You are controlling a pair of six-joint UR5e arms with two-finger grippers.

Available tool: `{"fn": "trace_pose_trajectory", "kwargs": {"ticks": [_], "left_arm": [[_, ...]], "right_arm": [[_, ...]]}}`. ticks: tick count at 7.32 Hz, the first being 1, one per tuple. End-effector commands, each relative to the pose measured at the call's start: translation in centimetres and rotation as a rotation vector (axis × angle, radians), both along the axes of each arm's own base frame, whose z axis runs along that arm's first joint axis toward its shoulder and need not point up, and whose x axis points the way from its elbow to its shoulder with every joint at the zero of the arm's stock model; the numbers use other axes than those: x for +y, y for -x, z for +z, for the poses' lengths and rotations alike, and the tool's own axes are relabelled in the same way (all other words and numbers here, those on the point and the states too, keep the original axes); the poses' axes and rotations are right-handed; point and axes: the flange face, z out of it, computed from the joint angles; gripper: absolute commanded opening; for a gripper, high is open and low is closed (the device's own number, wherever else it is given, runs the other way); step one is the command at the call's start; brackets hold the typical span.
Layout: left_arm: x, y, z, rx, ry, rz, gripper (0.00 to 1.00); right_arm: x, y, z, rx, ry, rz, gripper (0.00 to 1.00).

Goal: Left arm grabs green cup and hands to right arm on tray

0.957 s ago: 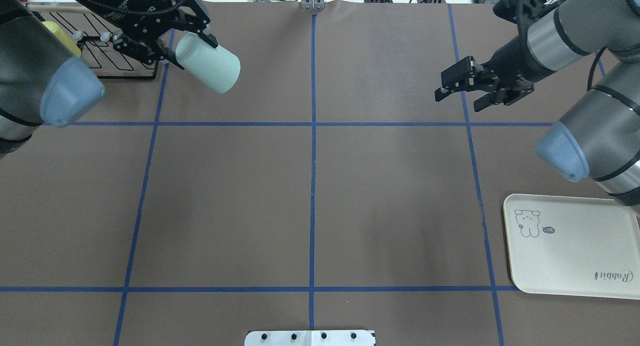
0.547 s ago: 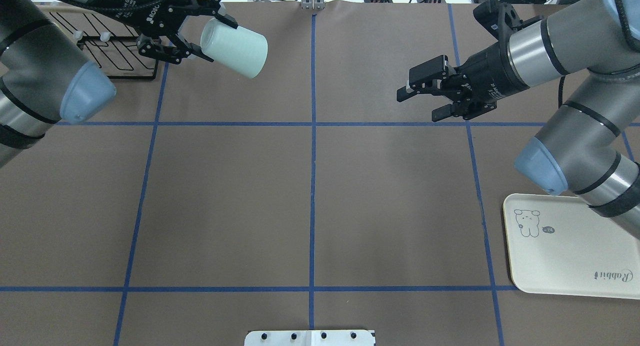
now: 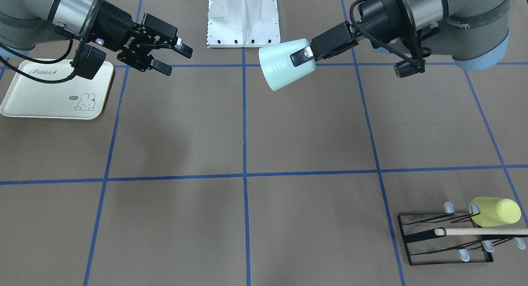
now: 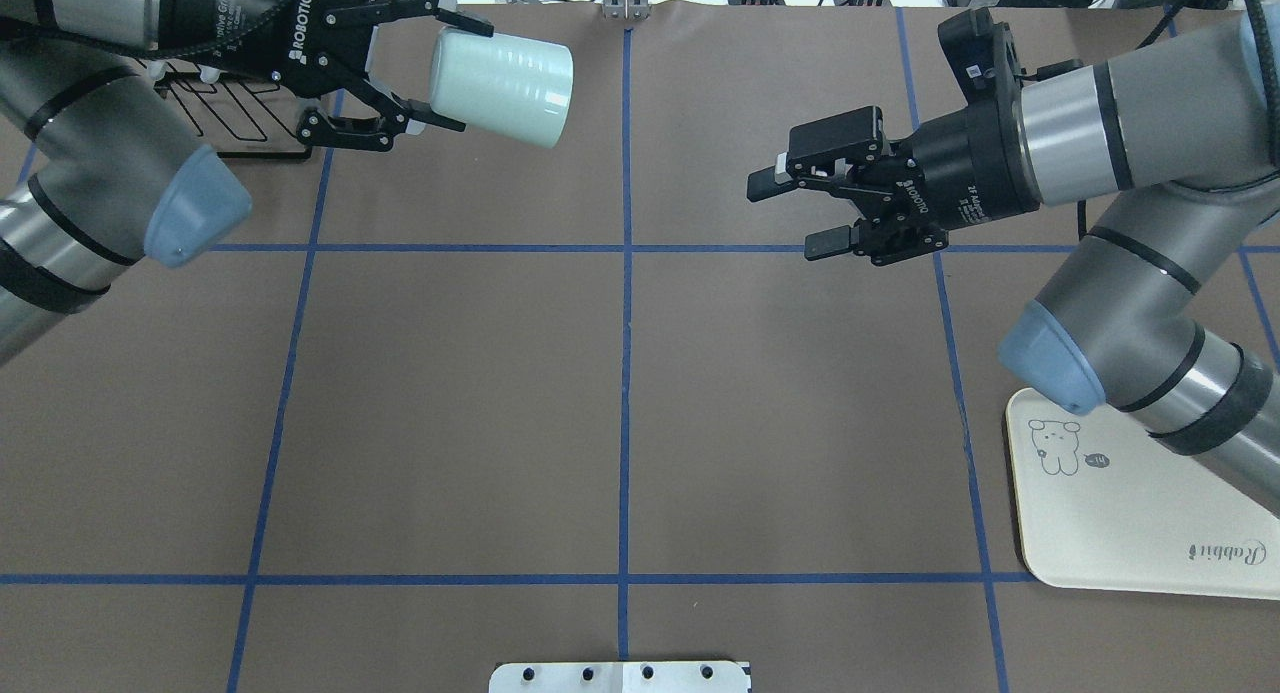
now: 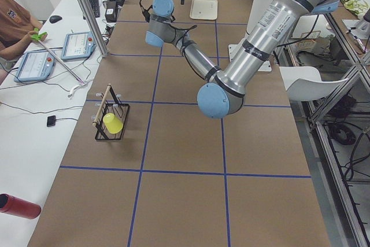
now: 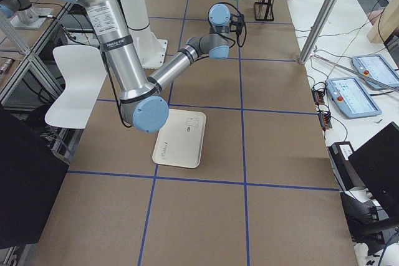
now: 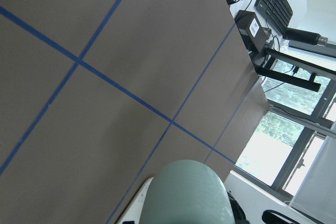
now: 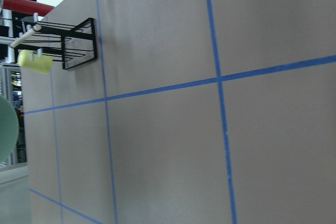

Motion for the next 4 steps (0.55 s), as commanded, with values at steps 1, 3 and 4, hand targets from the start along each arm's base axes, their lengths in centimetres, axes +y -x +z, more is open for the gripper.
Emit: {"fn": "trace_pose_trajectory", "kwargs": {"ticks": [1, 3, 4], "left_arm": [[2.9, -1.4, -1.0, 0.177, 0.057, 0.036, 0.0], [6.0, -2.0, -2.5, 0.244, 0.085, 0.121, 0.0], [6.7, -2.4, -3.3, 0.282, 0.103, 0.118, 0.0]], "right_arm": [[2.8, 1.2, -1.5, -0.234, 0.077, 0.039, 0.98], [4.7, 1.7, -2.2, -0.413, 0.127, 0.05, 0.98], [5.0, 1.9, -2.4, -0.433, 0.129, 0.048, 0.97]]}}
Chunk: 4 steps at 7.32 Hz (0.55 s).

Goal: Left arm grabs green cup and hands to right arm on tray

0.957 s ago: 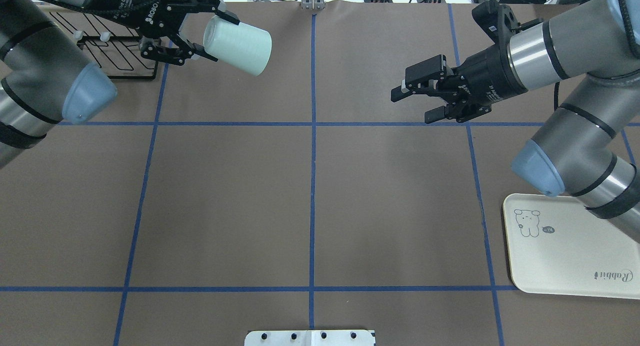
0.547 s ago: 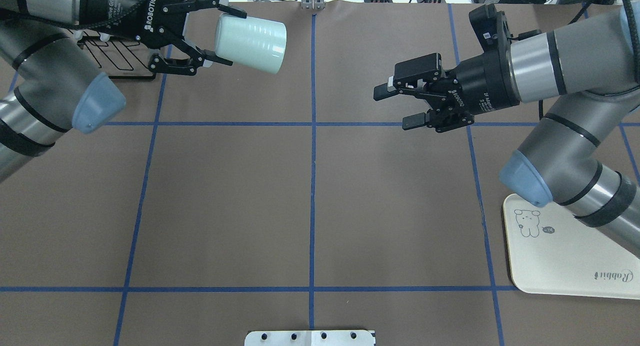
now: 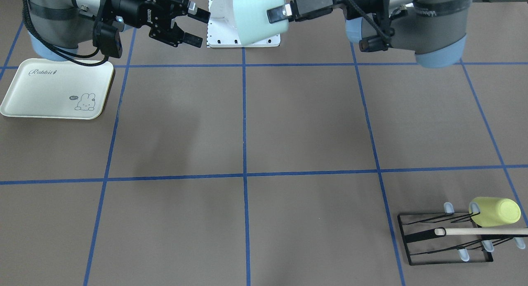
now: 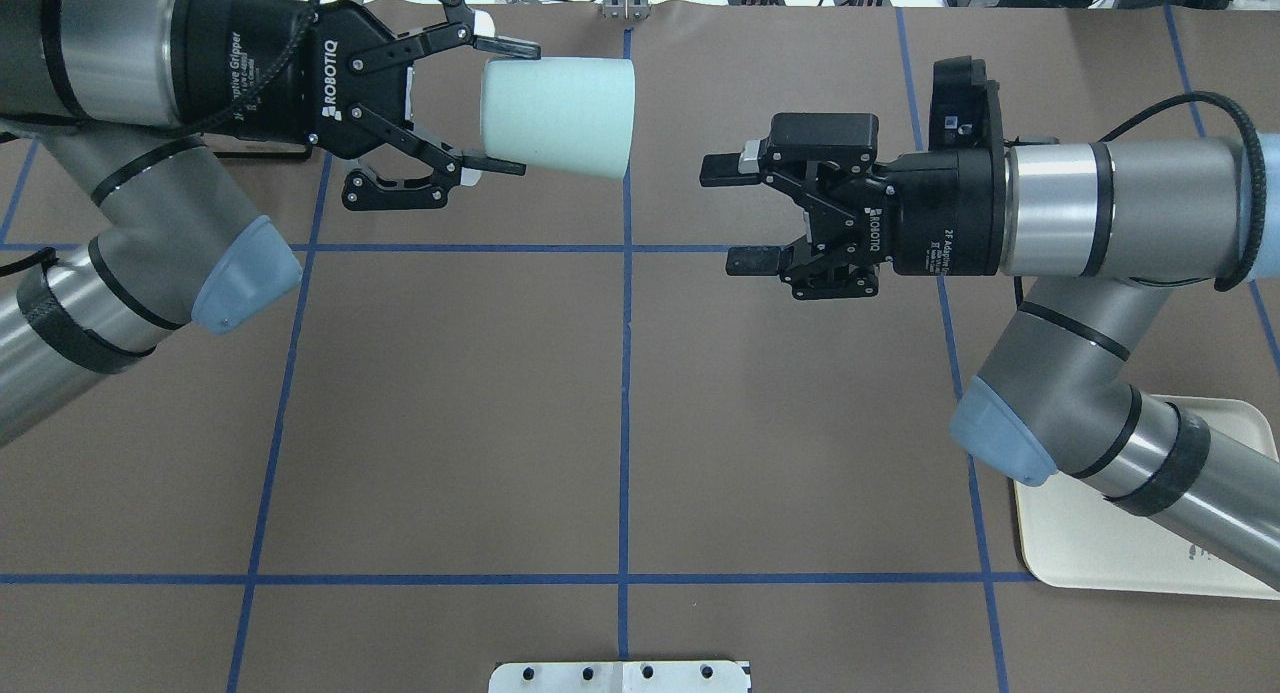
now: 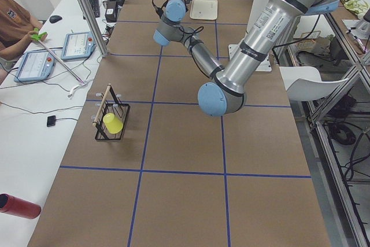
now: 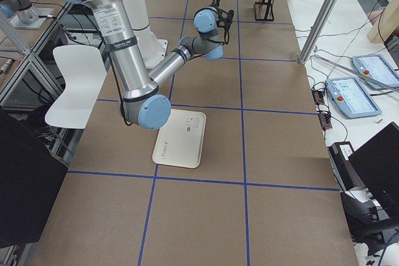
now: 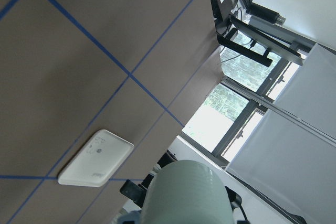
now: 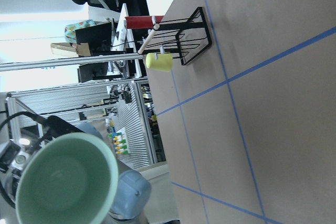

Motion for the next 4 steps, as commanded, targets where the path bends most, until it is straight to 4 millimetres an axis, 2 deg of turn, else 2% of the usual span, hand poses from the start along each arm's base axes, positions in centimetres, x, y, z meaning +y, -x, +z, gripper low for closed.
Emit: {"fn": "trace_pose_trajectory", "kwargs": {"ticks": [1, 3, 4], "left_arm": [[2.5, -1.9, -1.1, 0.067, 0.031, 0.033, 0.0], [2.5, -2.1, -1.4, 0.07, 0.033, 0.035, 0.0], [2.6, -2.2, -1.6, 0.075, 0.034, 0.035, 0.0]], "right_arm": [[1.2, 0.2, -0.4, -0.099, 0.008, 0.002, 0.97], [2.6, 1.1, -0.5, -0.164, 0.016, -0.012, 0.97], [3.1, 1.3, -0.5, -0.188, 0.01, -0.016, 0.93]]}}
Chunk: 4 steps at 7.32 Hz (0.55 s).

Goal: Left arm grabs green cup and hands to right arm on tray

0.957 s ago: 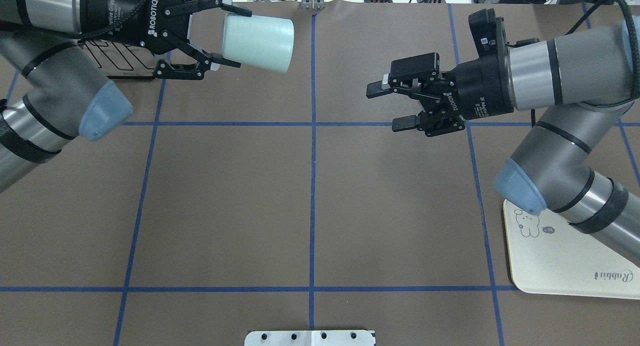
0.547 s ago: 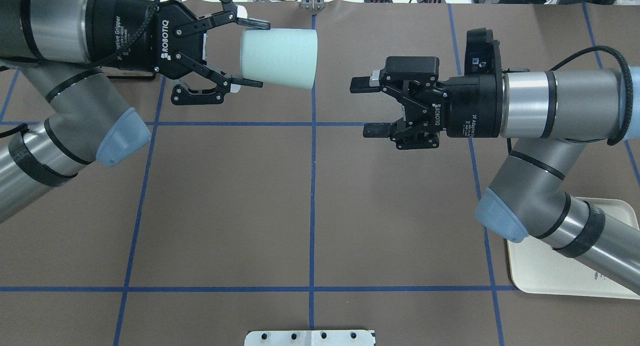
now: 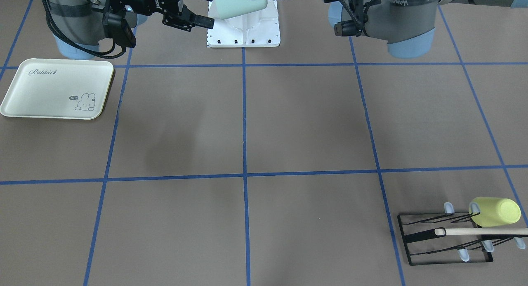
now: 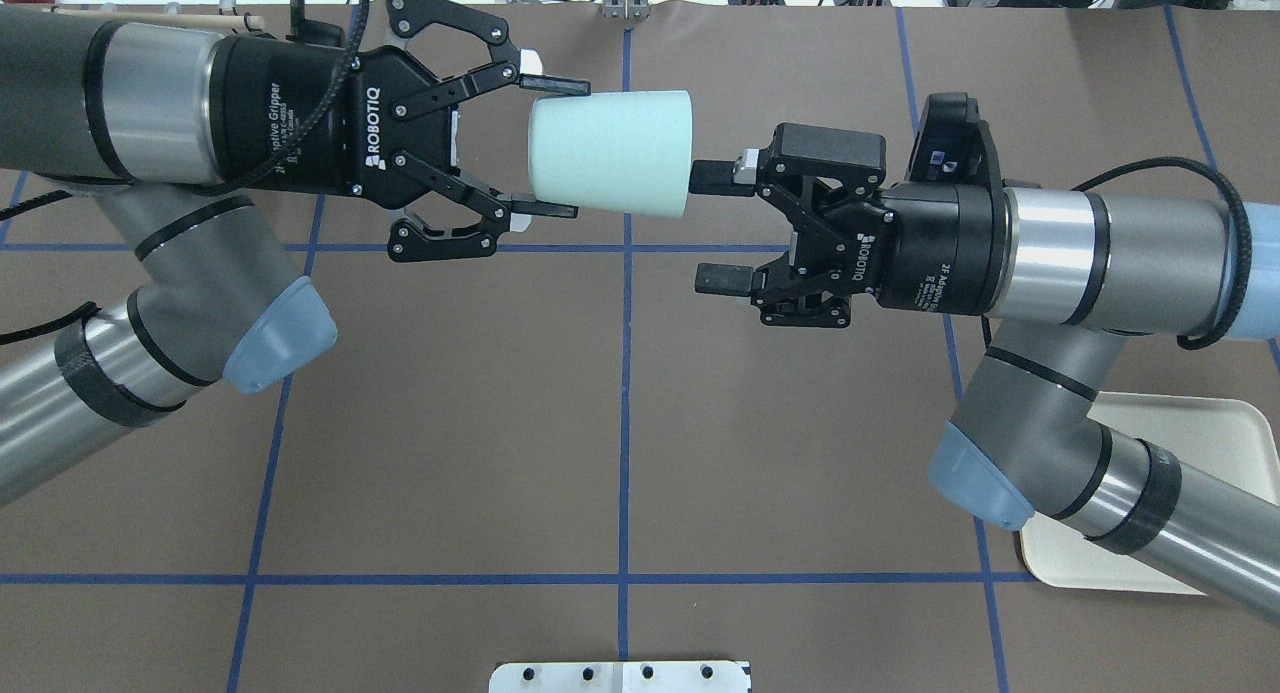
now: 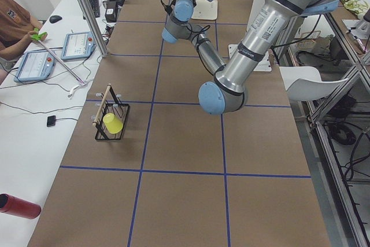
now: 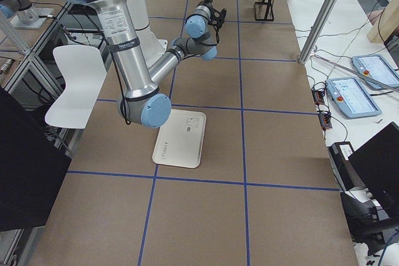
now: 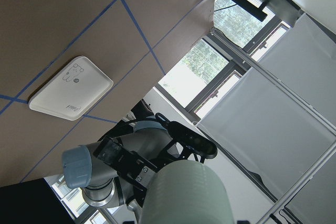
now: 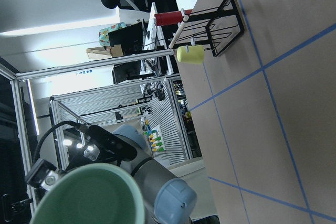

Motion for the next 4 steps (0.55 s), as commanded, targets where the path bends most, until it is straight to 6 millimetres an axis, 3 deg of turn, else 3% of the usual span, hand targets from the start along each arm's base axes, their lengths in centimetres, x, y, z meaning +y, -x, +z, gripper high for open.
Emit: {"fn": "trace_pose_trajectory", "kwargs": {"ticks": [1, 4], "left_arm": [[0.4, -0.5, -0.4, 0.012, 0.004, 0.005, 0.0], [1.9, -2.1, -0.8, 0.039, 0.016, 0.023, 0.0]], "right_arm": [[1.5, 0.6, -0.1, -0.078, -0.013, -0.006, 0.88], [2.4, 0.5, 0.2, -0.136, -0.007, -0.013, 0.74]]}}
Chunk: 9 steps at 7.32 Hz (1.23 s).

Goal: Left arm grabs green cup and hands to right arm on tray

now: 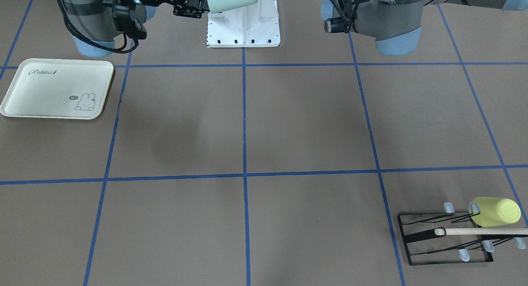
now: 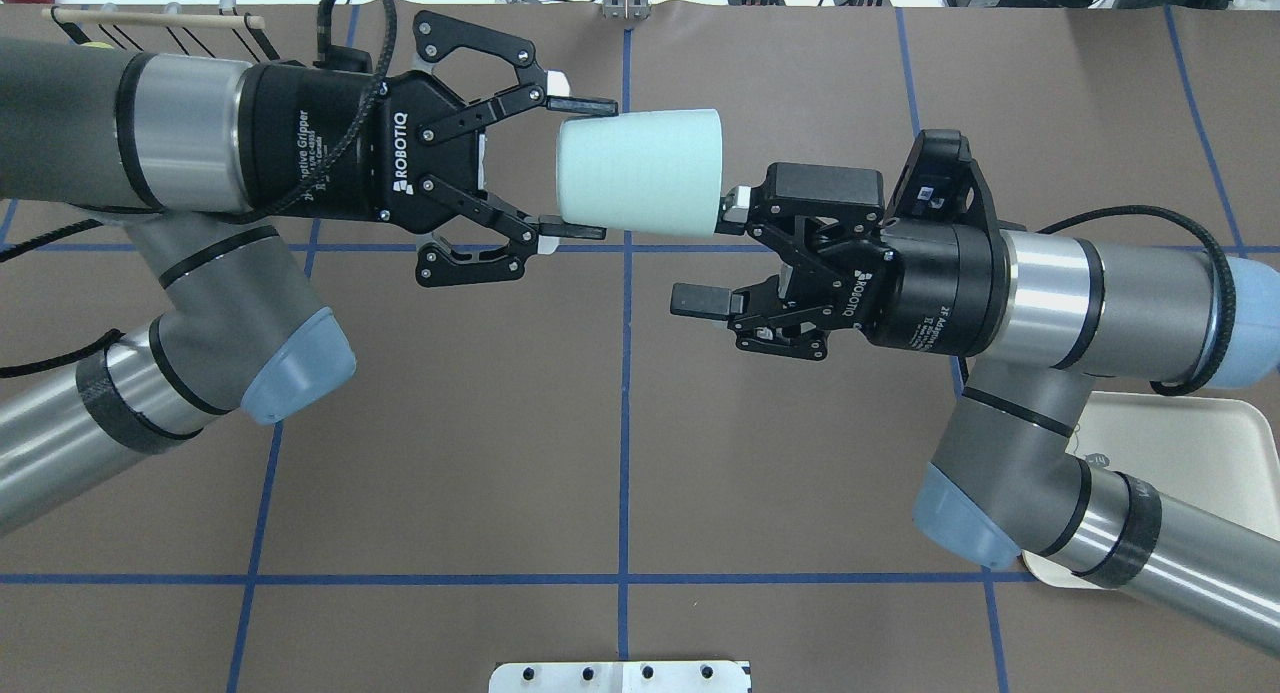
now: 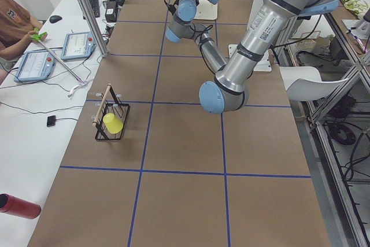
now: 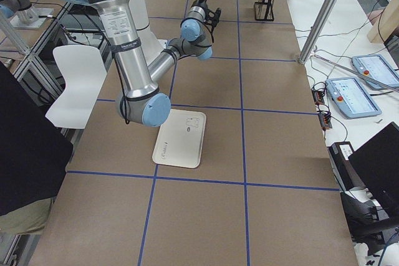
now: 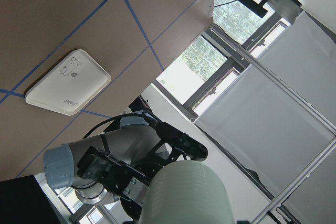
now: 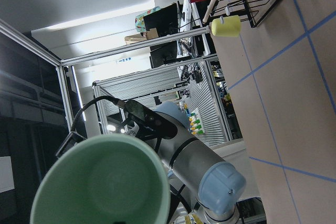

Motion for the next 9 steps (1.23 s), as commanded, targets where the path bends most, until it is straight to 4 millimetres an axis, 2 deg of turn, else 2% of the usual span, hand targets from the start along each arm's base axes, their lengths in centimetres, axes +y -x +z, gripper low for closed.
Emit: {"fn": "trace_pose_trajectory", "kwargs": {"ticks": [1, 4, 5, 6, 7, 9], "left_arm": [[0.7, -0.9, 0.0, 0.004, 0.004, 0.015, 0.0], [1.2, -1.6, 0.0, 0.004, 0.003, 0.031, 0.0], [1.2, -1.6, -0.1, 0.005, -0.001, 0.029, 0.01], [1.2, -1.5, -0.1, 0.006, -0.007, 0.026, 0.35], [1.2, -1.5, -0.1, 0.008, -0.012, 0.021, 0.99], [1.3, -1.2, -0.2, 0.011, -0.015, 0.018, 1.0]], "right_arm": [[0.1, -0.3, 0.2, -0.034, 0.013, 0.003, 0.69], [0.4, -0.6, 0.7, -0.056, 0.011, 0.004, 0.49], [0.4, -0.4, 0.8, -0.055, 0.012, 0.002, 0.29], [0.4, -0.4, 0.8, -0.055, 0.012, 0.001, 0.09], [0.4, -0.4, 0.8, -0.056, 0.011, 0.001, 0.0], [0.6, -0.8, 2.2, -0.073, 0.003, 0.002, 0.0]]}}
